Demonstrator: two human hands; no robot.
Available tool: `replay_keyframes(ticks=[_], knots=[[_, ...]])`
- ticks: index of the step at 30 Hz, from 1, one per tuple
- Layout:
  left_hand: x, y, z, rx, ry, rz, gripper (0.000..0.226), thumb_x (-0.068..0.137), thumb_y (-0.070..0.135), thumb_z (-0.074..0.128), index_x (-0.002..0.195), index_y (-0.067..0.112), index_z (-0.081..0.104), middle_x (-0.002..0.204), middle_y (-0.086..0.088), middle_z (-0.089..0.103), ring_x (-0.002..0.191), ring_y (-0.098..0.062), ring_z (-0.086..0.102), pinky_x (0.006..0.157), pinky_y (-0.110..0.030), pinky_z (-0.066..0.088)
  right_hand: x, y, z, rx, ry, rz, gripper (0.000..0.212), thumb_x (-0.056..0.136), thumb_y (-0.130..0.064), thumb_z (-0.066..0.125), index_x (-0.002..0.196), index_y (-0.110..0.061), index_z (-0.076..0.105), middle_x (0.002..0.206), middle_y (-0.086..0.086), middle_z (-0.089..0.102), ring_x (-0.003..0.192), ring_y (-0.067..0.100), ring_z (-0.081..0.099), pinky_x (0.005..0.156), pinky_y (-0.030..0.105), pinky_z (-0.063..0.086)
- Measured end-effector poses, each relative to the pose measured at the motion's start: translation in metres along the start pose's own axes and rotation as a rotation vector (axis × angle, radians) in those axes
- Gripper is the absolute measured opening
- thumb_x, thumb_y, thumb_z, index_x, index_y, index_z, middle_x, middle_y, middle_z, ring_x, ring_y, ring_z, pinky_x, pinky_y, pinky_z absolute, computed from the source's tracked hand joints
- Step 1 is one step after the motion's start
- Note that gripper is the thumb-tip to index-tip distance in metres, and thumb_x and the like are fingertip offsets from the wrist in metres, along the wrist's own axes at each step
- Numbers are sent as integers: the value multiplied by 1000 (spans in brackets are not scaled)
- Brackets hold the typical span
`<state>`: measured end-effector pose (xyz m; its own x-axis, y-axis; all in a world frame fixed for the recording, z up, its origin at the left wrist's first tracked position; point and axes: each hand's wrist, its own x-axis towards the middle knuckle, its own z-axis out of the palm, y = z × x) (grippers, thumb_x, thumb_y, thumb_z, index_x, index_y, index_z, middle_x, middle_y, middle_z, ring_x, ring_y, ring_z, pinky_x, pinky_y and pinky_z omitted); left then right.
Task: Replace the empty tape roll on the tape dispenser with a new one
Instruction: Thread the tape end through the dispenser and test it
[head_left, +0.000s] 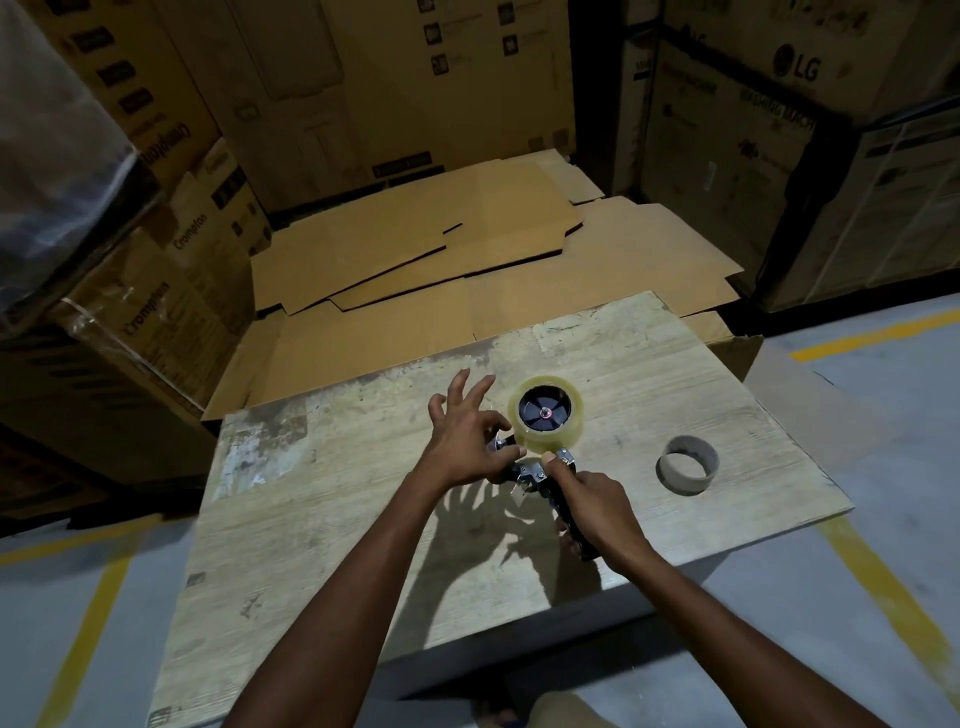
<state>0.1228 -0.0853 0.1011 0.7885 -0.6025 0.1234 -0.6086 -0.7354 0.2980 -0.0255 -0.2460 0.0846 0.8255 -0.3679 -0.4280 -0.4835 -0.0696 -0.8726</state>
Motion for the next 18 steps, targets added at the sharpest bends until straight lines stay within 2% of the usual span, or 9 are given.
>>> replay_keyframes(ticks=[11,18], knots=[[11,13,-1,-24,-11,-87,28,76,49,80,82,22,82,163,5,33,154,-13,-2,115,-51,9,-2,-2,-4,0,-6,7,77,92,-68,60,85,8,71,57,11,67,46,24,62,48,32,48],[7,14,3,-138,-15,-121,22,81,40,80,88,19,82,165,7,31,153,-8,-8,117,-52,5,-5,-4,-7,18,-27,21,74,92,-66,63,88,8,71,59,13,67,46,26,61,46,30,48]])
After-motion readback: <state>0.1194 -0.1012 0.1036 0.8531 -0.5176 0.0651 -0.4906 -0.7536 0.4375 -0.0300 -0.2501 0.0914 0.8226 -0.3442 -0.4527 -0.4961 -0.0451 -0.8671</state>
